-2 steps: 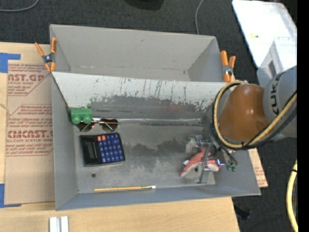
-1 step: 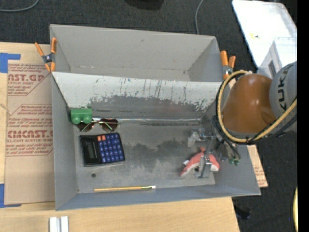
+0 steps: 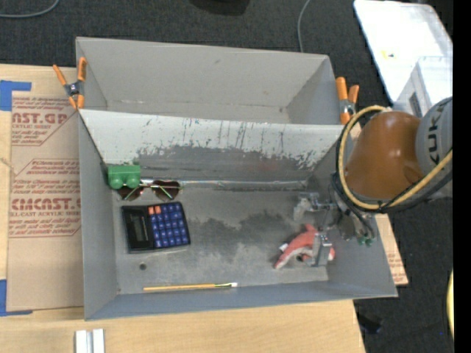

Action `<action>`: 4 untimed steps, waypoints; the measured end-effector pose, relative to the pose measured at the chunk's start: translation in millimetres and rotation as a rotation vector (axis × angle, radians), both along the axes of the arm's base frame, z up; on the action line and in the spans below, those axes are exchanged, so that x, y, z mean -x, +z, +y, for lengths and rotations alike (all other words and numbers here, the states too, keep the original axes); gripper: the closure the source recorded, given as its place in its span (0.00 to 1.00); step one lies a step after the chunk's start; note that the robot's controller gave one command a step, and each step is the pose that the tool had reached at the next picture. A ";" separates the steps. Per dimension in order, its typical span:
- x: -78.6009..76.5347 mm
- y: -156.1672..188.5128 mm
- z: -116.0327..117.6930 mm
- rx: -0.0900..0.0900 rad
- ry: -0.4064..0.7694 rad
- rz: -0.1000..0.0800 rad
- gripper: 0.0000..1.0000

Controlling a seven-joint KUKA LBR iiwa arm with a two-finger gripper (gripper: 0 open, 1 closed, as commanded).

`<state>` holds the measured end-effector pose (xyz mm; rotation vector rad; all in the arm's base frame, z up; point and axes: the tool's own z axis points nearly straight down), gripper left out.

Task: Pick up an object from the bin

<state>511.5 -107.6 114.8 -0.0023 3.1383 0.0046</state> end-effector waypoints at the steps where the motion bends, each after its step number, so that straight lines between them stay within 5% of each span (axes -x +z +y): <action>1: 4.5 -16.5 1.8 0.000 0.209 -0.003 0.00; 2: 23.8 -42.7 -42.3 0.001 -0.134 0.001 1.00; 3: 23.8 -42.7 -42.3 0.001 -0.133 0.001 1.00; 4: 23.3 13.5 -40.9 0.000 -0.102 0.007 1.00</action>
Offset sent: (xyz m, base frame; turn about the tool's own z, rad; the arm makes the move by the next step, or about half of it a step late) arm -0.0238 -0.0430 -0.0420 0.1334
